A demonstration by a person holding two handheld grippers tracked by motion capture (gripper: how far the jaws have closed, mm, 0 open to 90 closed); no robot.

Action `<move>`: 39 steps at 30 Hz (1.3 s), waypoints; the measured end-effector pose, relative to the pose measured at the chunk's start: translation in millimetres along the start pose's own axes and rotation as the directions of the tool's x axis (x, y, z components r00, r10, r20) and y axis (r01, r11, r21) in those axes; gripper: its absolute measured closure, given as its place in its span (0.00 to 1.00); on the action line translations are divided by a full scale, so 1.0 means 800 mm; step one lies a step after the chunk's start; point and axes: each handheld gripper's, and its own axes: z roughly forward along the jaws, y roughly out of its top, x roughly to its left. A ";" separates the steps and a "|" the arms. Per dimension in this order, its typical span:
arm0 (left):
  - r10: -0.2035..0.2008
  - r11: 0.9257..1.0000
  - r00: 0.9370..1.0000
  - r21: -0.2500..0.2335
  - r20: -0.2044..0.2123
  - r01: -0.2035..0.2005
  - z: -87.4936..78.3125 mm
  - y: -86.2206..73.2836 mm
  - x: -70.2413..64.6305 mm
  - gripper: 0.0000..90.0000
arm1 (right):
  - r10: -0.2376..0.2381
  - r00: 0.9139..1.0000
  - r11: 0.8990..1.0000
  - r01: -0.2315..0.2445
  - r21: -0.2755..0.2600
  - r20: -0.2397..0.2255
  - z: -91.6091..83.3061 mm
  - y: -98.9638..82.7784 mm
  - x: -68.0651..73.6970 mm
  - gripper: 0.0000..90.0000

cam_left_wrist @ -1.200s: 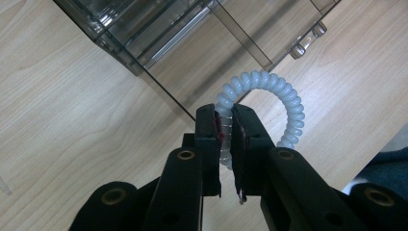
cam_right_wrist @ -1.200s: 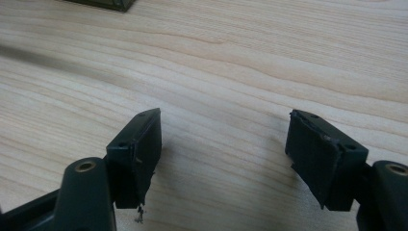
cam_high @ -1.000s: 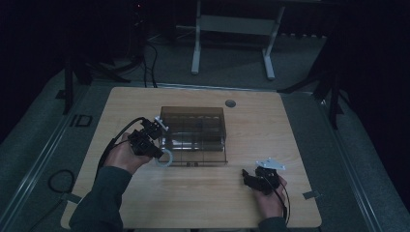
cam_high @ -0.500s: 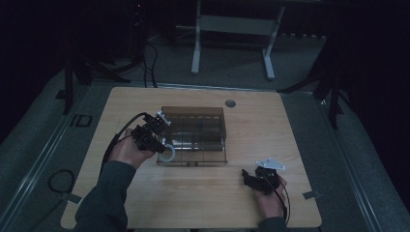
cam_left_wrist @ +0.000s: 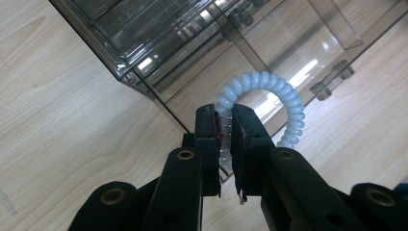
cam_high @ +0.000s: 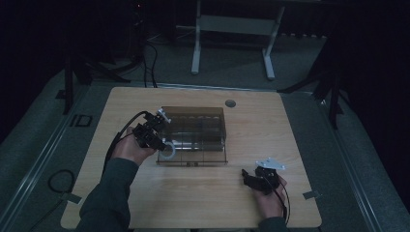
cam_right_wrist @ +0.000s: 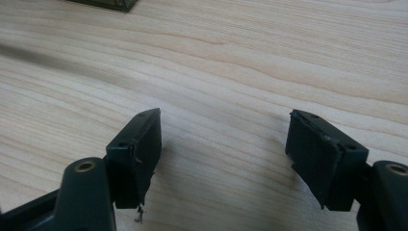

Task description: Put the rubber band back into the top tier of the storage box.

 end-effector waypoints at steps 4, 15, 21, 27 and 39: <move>0.000 1.000 1.000 0.013 -0.010 0.000 0.008 0.002 0.002 0.91 | -0.003 1.000 1.000 0.003 -0.001 0.000 0.000 0.000 0.000 0.32; 0.008 1.000 1.000 0.029 -0.028 -0.007 0.018 0.007 0.001 0.90 | -0.001 1.000 1.000 0.001 0.000 -0.001 0.000 0.000 0.000 0.32; 0.027 0.998 0.998 0.049 -0.048 -0.025 0.024 0.009 -0.001 0.91 | -0.002 1.000 1.000 0.002 0.001 -0.002 0.000 0.000 0.000 0.32; 0.045 0.997 0.997 0.069 -0.065 -0.041 0.031 0.011 -0.006 0.90 | -0.002 1.000 1.000 0.002 0.001 -0.002 0.000 0.000 0.000 0.32; 0.049 0.996 0.998 0.077 -0.042 -0.046 0.038 0.006 -0.006 0.85 | -0.002 1.000 1.000 0.002 0.000 -0.002 0.000 0.000 0.000 0.32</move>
